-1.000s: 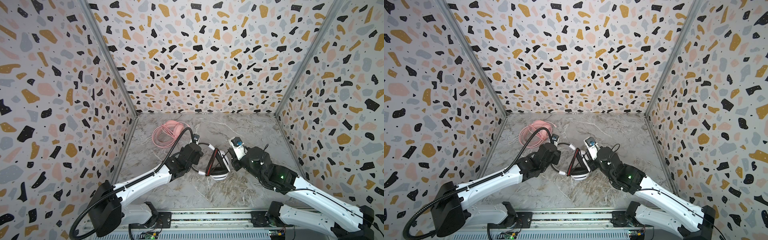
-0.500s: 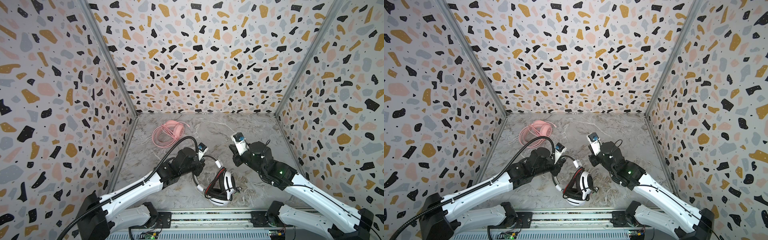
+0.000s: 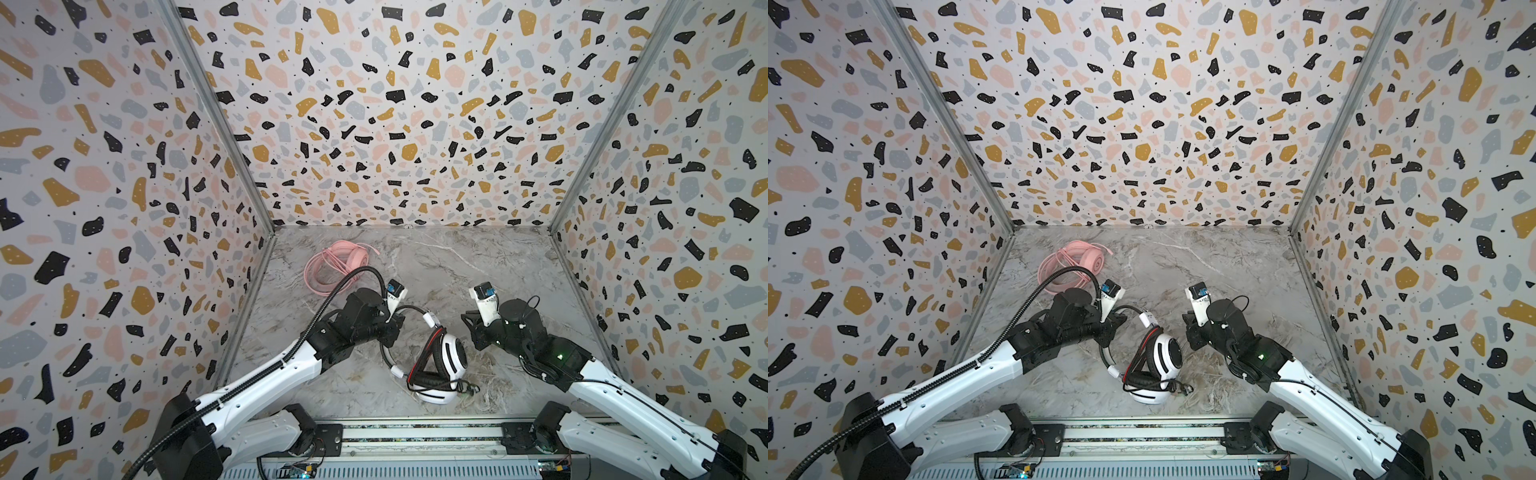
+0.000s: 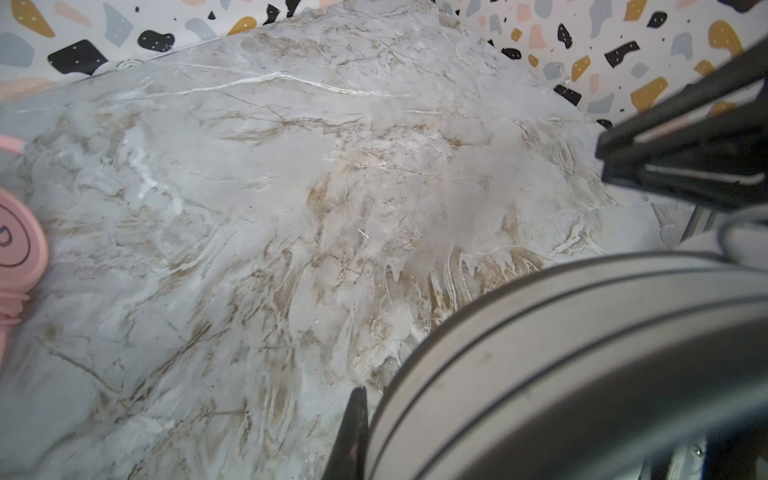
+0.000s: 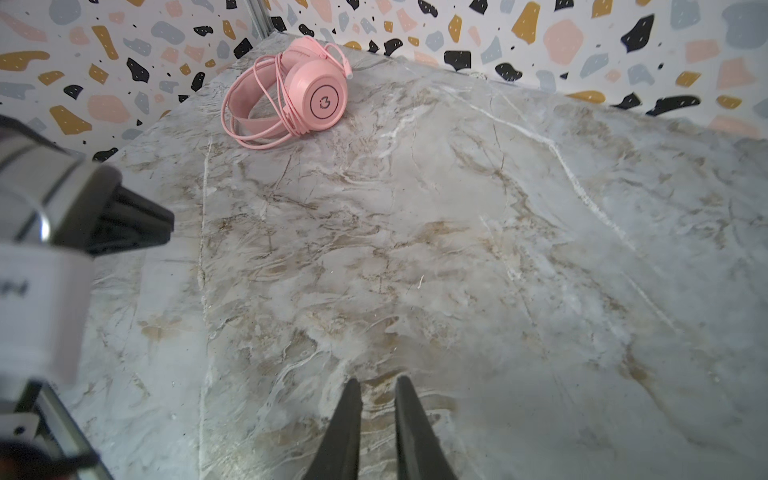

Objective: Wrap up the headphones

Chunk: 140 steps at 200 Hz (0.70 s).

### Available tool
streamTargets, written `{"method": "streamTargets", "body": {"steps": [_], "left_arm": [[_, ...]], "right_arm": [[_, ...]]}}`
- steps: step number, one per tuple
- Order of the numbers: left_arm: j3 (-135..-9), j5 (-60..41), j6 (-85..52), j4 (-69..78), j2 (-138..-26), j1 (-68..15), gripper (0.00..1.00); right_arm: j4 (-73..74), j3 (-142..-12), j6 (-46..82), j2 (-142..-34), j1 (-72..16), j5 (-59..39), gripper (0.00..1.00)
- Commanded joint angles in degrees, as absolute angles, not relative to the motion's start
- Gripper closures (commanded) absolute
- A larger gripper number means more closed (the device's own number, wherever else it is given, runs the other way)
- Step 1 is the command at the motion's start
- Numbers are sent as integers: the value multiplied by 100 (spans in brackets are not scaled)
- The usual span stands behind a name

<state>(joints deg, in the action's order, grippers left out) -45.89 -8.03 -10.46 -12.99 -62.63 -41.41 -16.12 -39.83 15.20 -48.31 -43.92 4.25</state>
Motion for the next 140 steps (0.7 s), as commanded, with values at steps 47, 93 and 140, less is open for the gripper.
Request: {"method": "streamTargets", "body": {"steps": [47,93,140], "left_arm": [[-4561,-2524,-1776,-987,-6276,-2702,100],[-4675,-2685,-1733,-1233,-6340,-2304,100],[-4736,-3015,-1708,-1206,-6529,-2082,100]], "right_arm": [[-1791,-3531,2479,-4215,-4369,87,42],[-1367,-3517,2105,-3906,-4333,-508,36],[-835,-3419,1833,-3365,-4331,-1549,31]]}}
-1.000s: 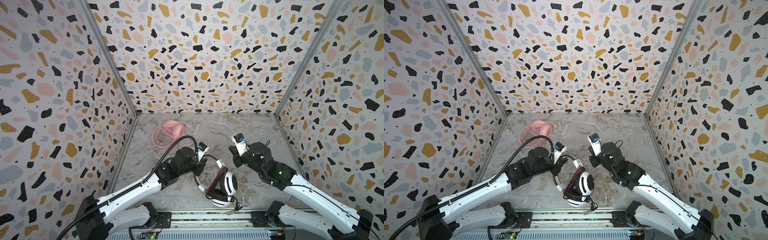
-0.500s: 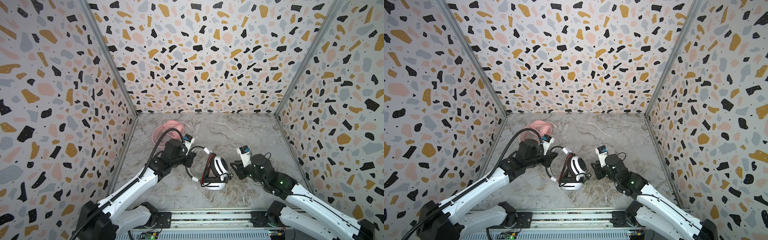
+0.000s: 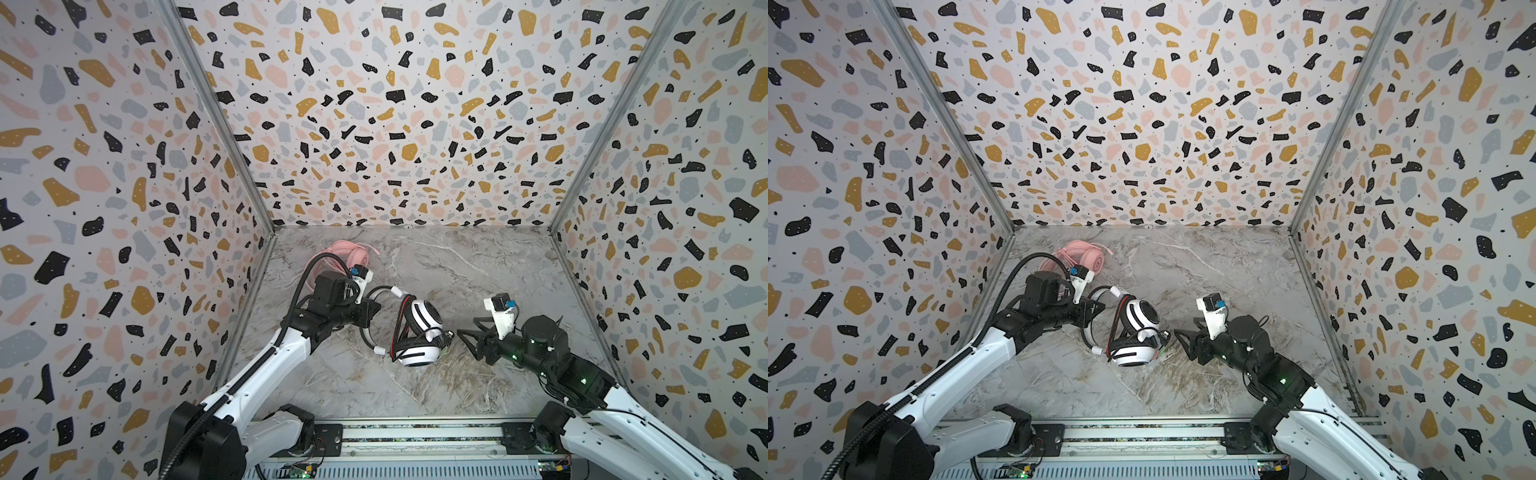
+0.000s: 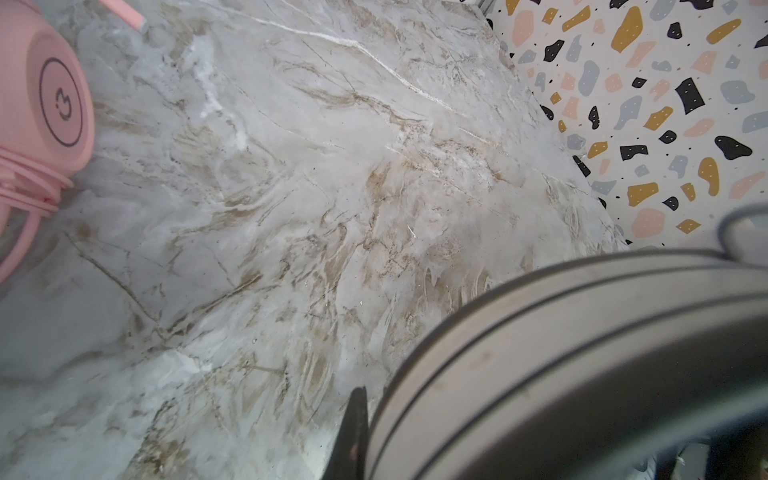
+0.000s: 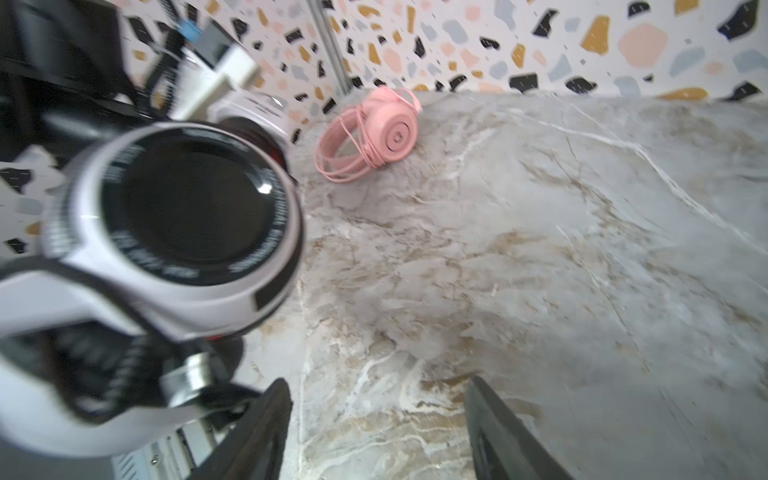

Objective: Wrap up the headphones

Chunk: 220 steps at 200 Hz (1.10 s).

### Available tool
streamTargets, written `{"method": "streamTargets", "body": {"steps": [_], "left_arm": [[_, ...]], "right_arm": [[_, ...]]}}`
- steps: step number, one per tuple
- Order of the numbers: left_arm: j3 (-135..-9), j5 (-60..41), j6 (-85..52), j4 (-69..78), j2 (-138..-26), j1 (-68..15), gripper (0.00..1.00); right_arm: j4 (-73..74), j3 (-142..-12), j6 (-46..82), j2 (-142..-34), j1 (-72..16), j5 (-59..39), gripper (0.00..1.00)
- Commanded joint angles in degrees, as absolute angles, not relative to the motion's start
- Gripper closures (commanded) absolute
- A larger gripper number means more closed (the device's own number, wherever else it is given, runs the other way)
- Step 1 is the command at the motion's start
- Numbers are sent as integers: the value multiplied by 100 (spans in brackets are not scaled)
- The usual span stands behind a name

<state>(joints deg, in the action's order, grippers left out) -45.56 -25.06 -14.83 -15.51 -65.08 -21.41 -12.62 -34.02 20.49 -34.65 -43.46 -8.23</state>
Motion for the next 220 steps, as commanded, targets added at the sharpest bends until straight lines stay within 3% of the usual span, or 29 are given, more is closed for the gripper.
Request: {"method": "streamTargets", "body": {"steps": [1,59,84,97,123,141,220], "left_arm": [[-4737,-3019,-1707,-1205,-6530,-2082,100],[-4868,-3239,-1565,-1312,-6585,-2058,100],[-4904,-3232,-1495,-1422,-6578,-2058,100],[-4896,-3258,-1485,-1440,-6581,-2063,100],[-4887,-3259,-1420,-1466,-6586,-2060,100],[-4887,-3214,-1334,-1521,-6608,-2061,100],[-4772,-3044,-1040,-1774,-6707,-2077,100]], "right_arm": [[-831,-3419,1826,-3370,-4332,-1570,31],[-149,-3289,1862,-3957,-4333,-2500,31],[125,-3261,1886,-4197,-4333,-2766,36],[174,-3261,1885,-4273,-4333,-2769,44],[145,-3287,1830,-4258,-4333,-2702,74],[-62,-3401,1718,-4163,-4333,-2527,85],[-1277,-4472,1061,-4236,-4333,-788,87]]}}
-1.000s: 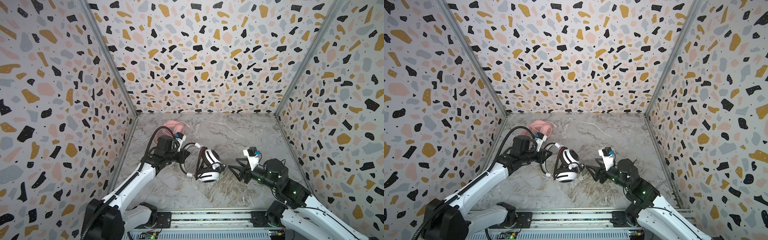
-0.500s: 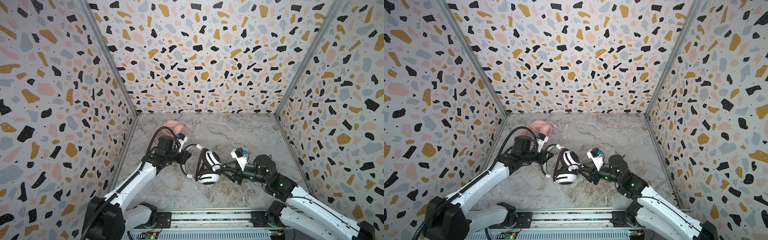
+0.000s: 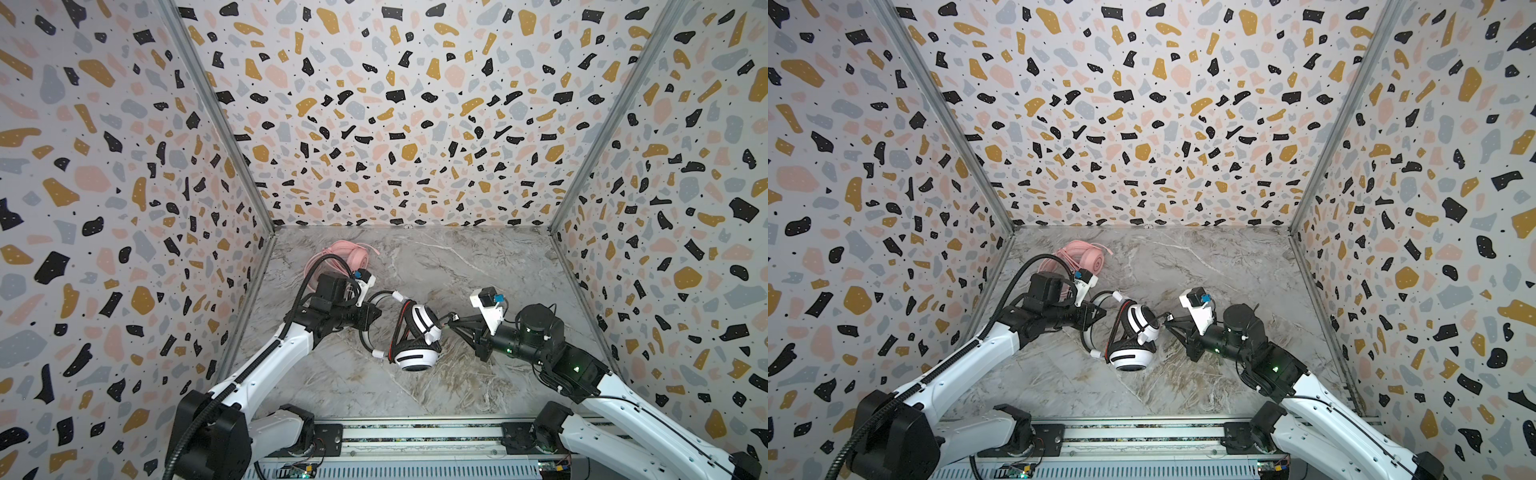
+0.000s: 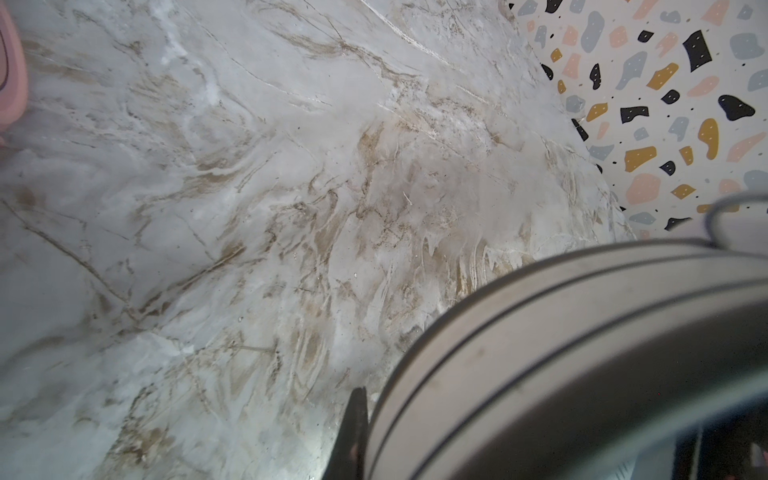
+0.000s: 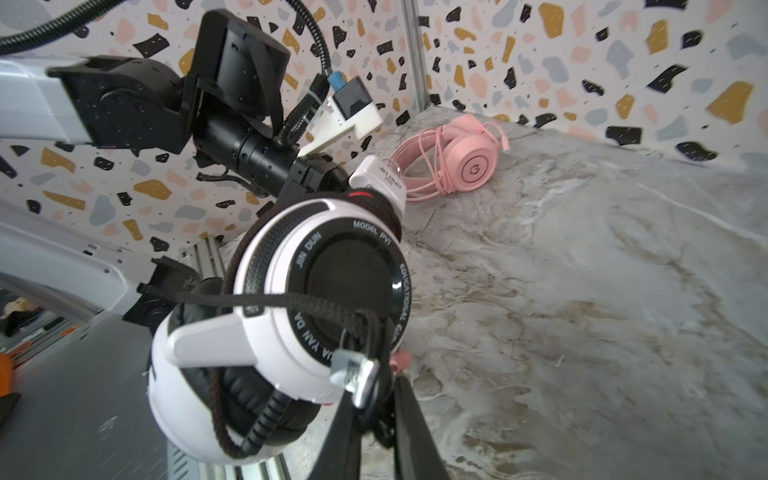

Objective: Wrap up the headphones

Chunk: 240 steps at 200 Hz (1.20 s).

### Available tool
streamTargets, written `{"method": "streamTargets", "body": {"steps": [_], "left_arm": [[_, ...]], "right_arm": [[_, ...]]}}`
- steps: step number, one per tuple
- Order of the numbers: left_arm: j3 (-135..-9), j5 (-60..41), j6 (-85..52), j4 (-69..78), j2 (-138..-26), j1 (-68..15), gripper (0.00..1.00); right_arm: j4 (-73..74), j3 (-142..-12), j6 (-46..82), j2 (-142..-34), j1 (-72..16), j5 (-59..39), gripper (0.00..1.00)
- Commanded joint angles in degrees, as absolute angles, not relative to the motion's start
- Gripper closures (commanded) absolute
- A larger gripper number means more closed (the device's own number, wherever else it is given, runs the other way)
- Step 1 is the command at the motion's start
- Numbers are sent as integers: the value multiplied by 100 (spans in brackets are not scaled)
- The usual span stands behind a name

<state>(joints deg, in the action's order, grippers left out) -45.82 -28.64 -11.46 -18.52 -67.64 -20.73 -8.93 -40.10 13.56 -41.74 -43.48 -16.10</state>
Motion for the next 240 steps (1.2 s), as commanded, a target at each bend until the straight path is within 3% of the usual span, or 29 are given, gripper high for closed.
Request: {"method": "streamTargets", "body": {"steps": [1,84,121,172,208,240], "left_arm": [[-4772,-3025,-1043,-1788,-6707,-2085,100],[-4789,-2436,-1110,-1747,-6724,-2816,100],[-4912,-2641,-1139,-1695,-6616,-2831,100],[-5047,-3179,-1202,-1552,-6460,-2830,100],[-4999,-3910,-1555,-1012,-6469,-2835,100],[-5119,-3813,-1622,-973,-6440,-2833,100]], "right_arm": [[-1285,-4495,1049,-4245,-4333,-772,87],[-1117,-5148,671,-5355,-4378,-519,85],[-987,-5038,679,-5851,-4377,-549,85],[-777,-4607,827,-5863,-4375,-825,71],[-694,-4413,900,-5681,-4377,-935,71],[-669,-4306,938,-5638,-4377,-913,71]]}}
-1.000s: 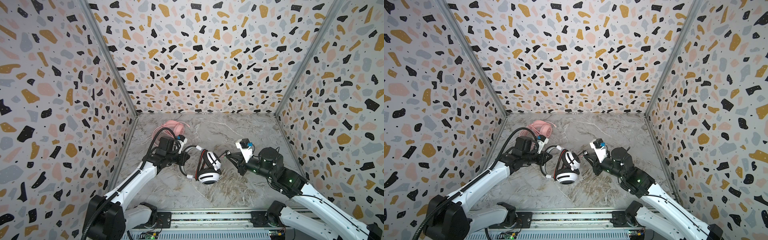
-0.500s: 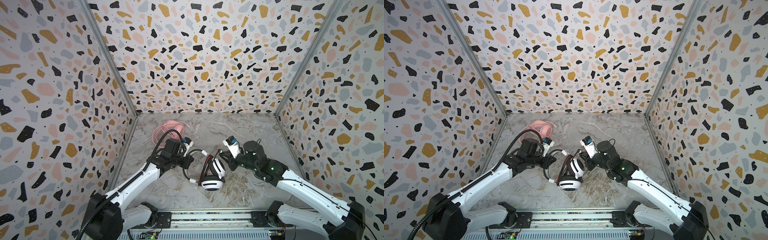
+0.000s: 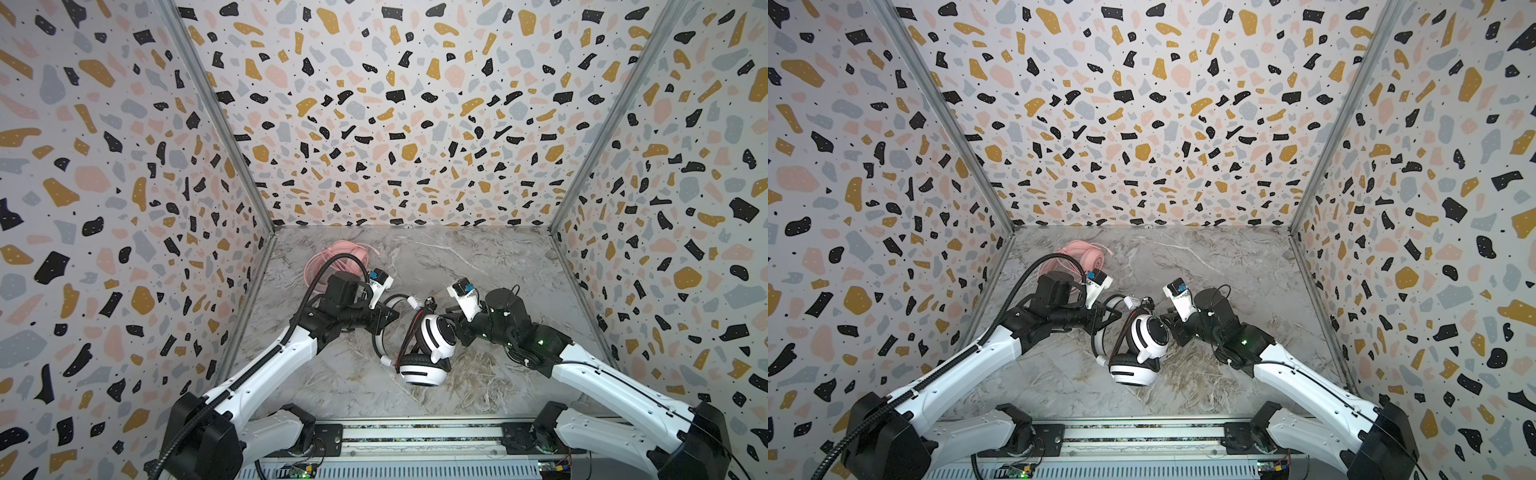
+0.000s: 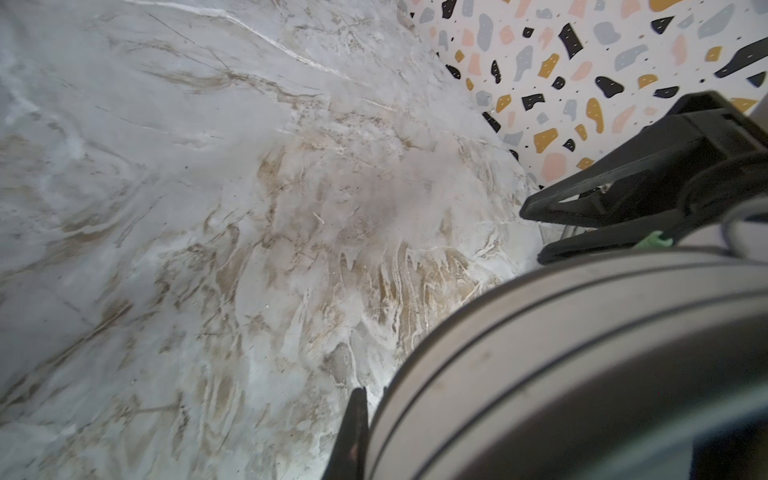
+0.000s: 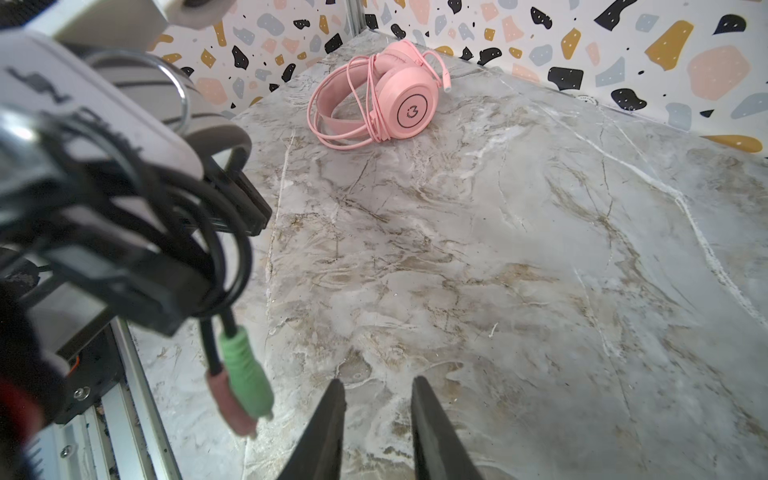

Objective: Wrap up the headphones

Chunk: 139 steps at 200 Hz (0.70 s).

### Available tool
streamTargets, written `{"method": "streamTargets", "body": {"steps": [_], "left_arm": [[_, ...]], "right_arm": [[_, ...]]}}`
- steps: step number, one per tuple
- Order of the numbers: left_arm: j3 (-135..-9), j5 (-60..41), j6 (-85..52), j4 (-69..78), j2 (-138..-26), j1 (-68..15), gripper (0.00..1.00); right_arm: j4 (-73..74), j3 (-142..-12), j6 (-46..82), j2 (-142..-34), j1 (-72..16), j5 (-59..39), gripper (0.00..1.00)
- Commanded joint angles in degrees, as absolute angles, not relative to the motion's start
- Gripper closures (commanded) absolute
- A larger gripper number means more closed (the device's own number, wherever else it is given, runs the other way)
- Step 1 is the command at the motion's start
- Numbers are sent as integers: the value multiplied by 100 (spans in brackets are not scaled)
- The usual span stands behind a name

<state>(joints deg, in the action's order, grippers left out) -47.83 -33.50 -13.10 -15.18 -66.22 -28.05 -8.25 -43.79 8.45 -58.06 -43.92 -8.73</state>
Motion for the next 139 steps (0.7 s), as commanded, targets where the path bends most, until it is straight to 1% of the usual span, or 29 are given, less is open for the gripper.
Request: {"method": "streamTargets", "body": {"steps": [1,25,40,57,73,82,91,103,115,128,139], "left_arm": [[-5122,-3814,-1628,-961,-6437,-2832,100],[-5132,-3861,-1794,-852,-6476,-2831,100],[-5086,-3975,-1900,-715,-6530,-2832,100],[-4998,-4190,-2122,-380,-6571,-2832,100],[-5005,-4118,-2237,-285,-6594,-2830,100],[-5042,-3985,-2209,-345,-6592,-2825,100],[-5098,-3727,-2129,-533,-6592,-2823,100],[-5174,-2986,-1963,-950,-6637,-2828,100],[-5115,-2464,-1912,-1107,-6711,-2825,100],[-4960,-2260,-2046,-1009,-6803,-2827,100],[-4802,-2328,-2168,-794,-6870,-2830,100]], "right_arm": [[-664,-4302,948,-5627,-4377,-909,71],[-451,-4104,1061,-5472,-4369,-867,72],[-399,-4045,1115,-5441,-4359,-900,75],[-404,-3966,1168,-5386,-4353,-852,83],[-407,-3833,1283,-5319,-4297,-705,87],[-471,-3790,1326,-5292,-4246,-648,87],[-575,-3772,1390,-5230,-4206,-502,85],[-750,-3820,1470,-5063,-4150,-280,80],[-935,-3932,1525,-4785,-4089,-88,78],[-1040,-4096,1501,-4492,-4052,-14,74],[-1106,-4300,1387,-4359,-4052,-223,69]]}}
